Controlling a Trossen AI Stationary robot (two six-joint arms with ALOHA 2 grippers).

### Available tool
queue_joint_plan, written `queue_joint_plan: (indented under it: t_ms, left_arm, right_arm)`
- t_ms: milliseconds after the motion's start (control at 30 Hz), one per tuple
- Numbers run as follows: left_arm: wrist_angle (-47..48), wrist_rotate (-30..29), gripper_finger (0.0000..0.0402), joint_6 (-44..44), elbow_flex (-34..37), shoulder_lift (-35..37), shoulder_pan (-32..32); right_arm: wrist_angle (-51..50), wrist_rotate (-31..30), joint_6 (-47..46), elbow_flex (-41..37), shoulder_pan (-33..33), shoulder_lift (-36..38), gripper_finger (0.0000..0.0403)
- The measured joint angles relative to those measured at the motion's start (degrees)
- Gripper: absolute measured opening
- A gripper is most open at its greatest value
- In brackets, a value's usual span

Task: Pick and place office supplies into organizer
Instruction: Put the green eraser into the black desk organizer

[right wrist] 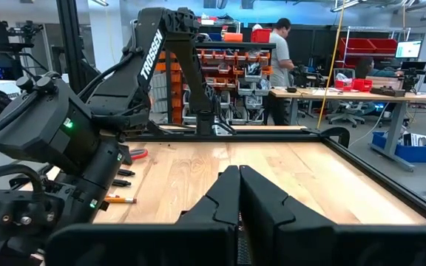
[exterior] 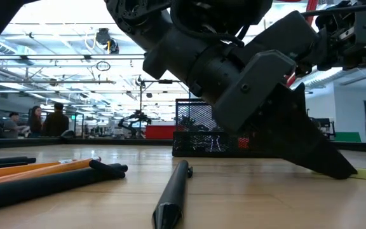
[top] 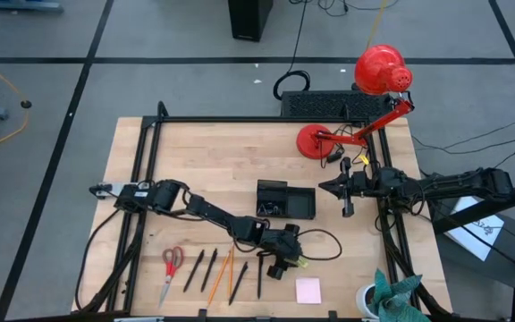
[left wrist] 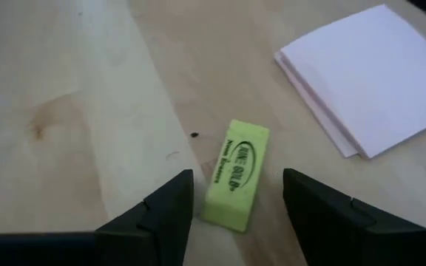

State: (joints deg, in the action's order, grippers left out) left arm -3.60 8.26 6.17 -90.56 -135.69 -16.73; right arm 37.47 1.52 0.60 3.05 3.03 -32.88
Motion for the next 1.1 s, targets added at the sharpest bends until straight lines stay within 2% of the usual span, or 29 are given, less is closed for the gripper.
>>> queue_joint_plan:
  t_ms: [400,533,867,1100]
  left_arm:
    - [-1.94,-0.85,0.0102,-0.45,0.04,-0.1,-0.17]
    - [-2.95,-1.36,0.0078,-0.48,0.09,-0.1,-0.22]
    - [-4.41,-3.63,0.0084,1.49,0.19,0.64,-0.39]
    - [-4.14,-4.26,0.0082,4.5,0.17,4.61,-0.33]
  right_arm:
    - [-0.04,0.0,0.01,-0.04,0.0,0.0,0.0004]
    - [-0.33,0.0,0.0,-0.04,0.0,0.0,0.0004]
    - [-0.87,0.0,0.0,-0.04,-0.02,0.0,0.0004]
    - [-1.18,0.0,0.0,-0.04,-0.02,-0.04,0.0004]
